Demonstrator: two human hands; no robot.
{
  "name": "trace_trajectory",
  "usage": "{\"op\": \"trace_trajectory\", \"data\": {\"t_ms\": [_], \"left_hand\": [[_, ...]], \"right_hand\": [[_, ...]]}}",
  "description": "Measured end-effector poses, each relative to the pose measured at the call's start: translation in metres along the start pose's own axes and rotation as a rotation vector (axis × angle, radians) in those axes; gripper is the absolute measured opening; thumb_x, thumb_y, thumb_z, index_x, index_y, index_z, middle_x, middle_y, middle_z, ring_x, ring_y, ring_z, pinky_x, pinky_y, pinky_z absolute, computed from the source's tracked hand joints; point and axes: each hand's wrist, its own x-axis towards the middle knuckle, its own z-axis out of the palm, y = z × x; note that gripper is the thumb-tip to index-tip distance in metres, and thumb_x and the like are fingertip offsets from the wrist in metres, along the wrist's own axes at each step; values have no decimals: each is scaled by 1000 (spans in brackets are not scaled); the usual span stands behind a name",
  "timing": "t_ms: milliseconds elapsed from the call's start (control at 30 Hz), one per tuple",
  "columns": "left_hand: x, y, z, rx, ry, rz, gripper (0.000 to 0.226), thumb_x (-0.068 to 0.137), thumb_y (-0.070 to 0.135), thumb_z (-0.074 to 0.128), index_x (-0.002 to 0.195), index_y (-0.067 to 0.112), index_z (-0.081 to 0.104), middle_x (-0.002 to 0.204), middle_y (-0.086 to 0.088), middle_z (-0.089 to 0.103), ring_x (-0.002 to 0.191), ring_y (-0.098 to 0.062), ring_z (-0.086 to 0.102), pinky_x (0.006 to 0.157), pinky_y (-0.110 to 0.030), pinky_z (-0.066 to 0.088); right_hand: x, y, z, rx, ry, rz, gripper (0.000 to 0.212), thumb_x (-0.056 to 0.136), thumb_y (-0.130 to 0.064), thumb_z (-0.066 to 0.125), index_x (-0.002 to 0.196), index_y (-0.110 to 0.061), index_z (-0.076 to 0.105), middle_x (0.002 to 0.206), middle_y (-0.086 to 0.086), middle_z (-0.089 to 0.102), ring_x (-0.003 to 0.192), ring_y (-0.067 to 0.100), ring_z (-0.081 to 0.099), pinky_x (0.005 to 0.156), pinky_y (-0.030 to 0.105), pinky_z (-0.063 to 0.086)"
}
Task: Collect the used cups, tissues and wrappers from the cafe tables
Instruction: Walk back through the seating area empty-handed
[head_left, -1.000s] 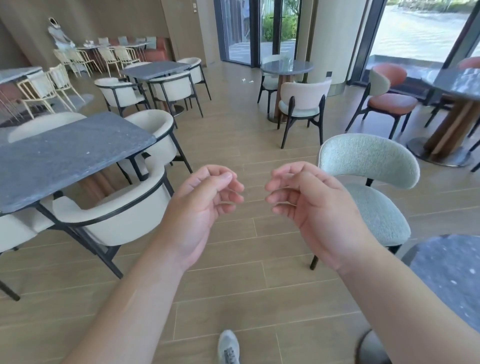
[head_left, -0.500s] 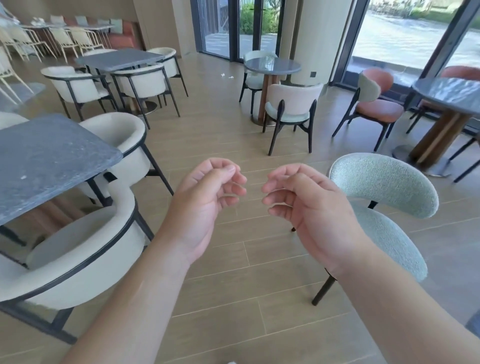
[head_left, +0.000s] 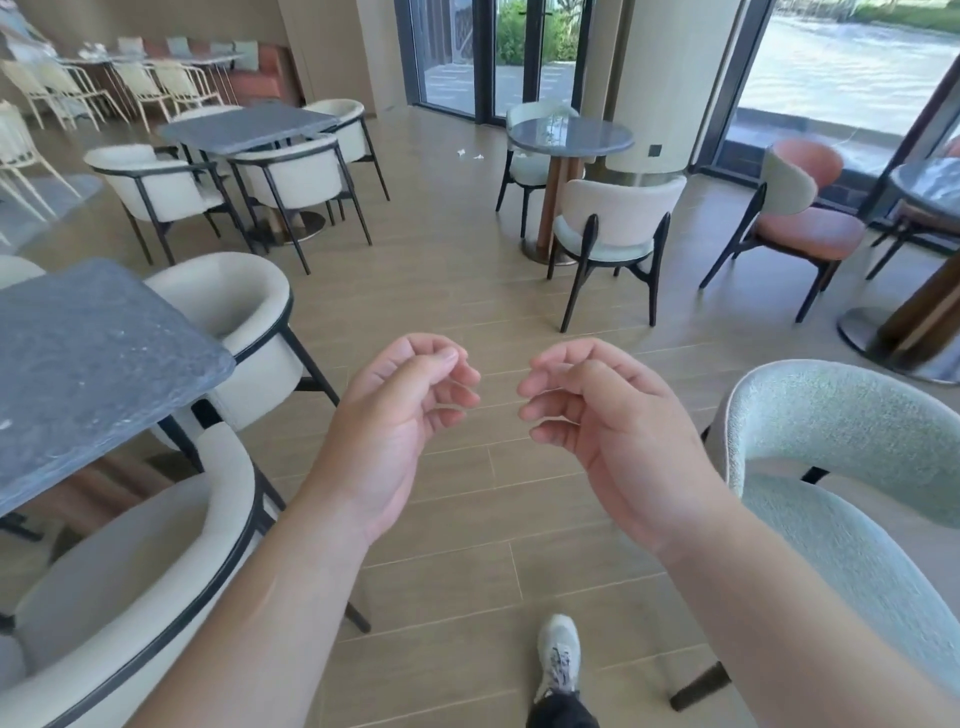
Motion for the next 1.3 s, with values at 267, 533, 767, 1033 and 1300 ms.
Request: {"op": "trace_trajectory", "data": {"t_ms": [267, 533, 767, 1033, 1300], "left_hand": [[172, -14, 25, 82, 46, 8, 9, 84, 24, 58, 87, 19, 65, 82, 1, 71, 73, -12, 65, 72, -30, 47], [311, -11, 58, 104, 27, 56, 10, 86, 25, 58, 87, 20, 66, 82, 1, 71, 75, -13, 65, 71, -28, 50], [392, -27, 46, 74, 61, 30, 9, 85, 24, 58, 87, 18, 65, 82, 0, 71, 74, -13, 66, 70, -28, 49], [512, -50, -6, 27, 82, 9, 10, 84, 25, 59, 89, 18, 64, 82, 0, 70, 74, -14, 65, 73, -30, 48], [687, -48, -86, -15, 91, -13, 13, 83, 24, 58, 96, 21, 62, 81, 3, 70, 73, -12, 65, 68, -27, 47]], "right_hand": [[173, -9, -52, 30, -29, 2, 17, 80, -21, 55, 80, -25, 71, 83, 2, 72, 74, 18, 65, 70, 31, 49], [309, -42, -101, 25, -98, -37, 20, 81, -22, 54, 79, -28, 72, 85, 2, 72, 76, 16, 66, 69, 30, 49], [391, -36, -116, 21, -77, -4, 18, 80, -20, 53, 81, -25, 71, 84, 2, 72, 74, 17, 65, 69, 31, 48], [517, -8, -98, -28, -69, 14, 17, 80, -21, 54, 81, -25, 71, 84, 2, 71, 74, 16, 65, 71, 32, 49], [701, -1, -53, -65, -1, 6, 13, 80, -22, 55, 81, -21, 68, 81, 2, 70, 70, 16, 63, 68, 30, 48]]}}
